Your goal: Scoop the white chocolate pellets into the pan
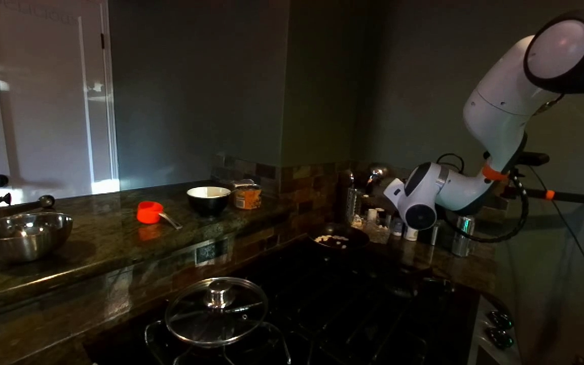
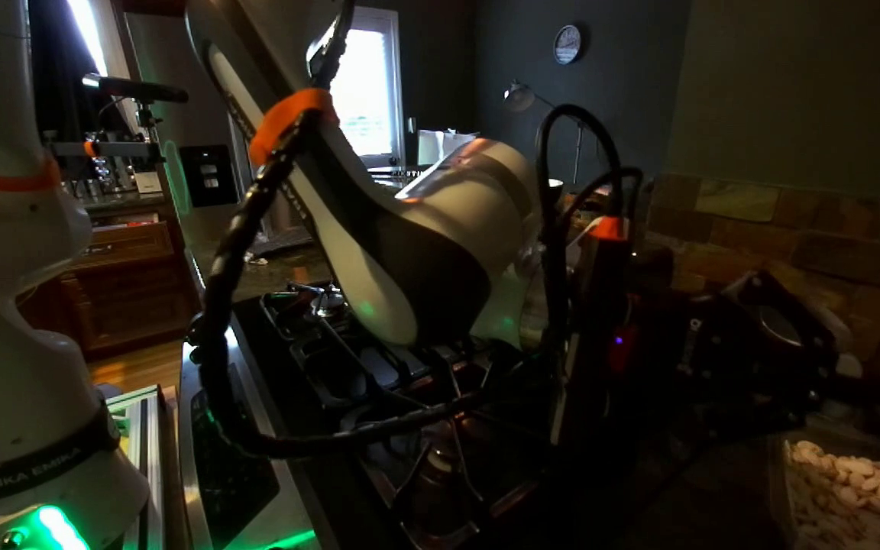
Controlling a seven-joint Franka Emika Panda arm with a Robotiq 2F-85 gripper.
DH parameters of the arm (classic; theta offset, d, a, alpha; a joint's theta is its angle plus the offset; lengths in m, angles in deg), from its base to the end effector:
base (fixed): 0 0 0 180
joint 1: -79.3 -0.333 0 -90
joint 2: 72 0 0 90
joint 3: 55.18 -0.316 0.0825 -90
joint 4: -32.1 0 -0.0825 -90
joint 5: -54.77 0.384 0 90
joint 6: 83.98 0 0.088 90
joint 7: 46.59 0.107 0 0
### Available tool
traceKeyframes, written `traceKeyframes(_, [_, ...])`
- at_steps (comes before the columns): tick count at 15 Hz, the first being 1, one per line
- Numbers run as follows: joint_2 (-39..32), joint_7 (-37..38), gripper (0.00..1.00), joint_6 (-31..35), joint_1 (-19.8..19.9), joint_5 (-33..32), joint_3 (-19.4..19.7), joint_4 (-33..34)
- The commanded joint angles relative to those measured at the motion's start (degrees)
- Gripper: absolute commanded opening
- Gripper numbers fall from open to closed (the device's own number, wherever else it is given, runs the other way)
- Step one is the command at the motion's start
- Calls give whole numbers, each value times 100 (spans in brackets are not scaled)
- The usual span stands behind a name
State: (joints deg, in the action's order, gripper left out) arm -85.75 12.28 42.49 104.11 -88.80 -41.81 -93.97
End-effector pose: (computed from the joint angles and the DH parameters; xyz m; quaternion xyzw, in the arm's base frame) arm 0.4398 -0.3690 0.2998 0.6764 0.2119 0.0763 0.7012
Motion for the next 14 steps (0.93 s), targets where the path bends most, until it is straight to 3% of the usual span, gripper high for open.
traceKeyframes(1, [482,-344,1,-27,-362,-66,-88,-315])
traceKeyframes(12, [1121,-836,1,257,-1004,-64,-307,-693])
traceKeyframes(14, [895,-740,4,105,-1028,18,-295,-510])
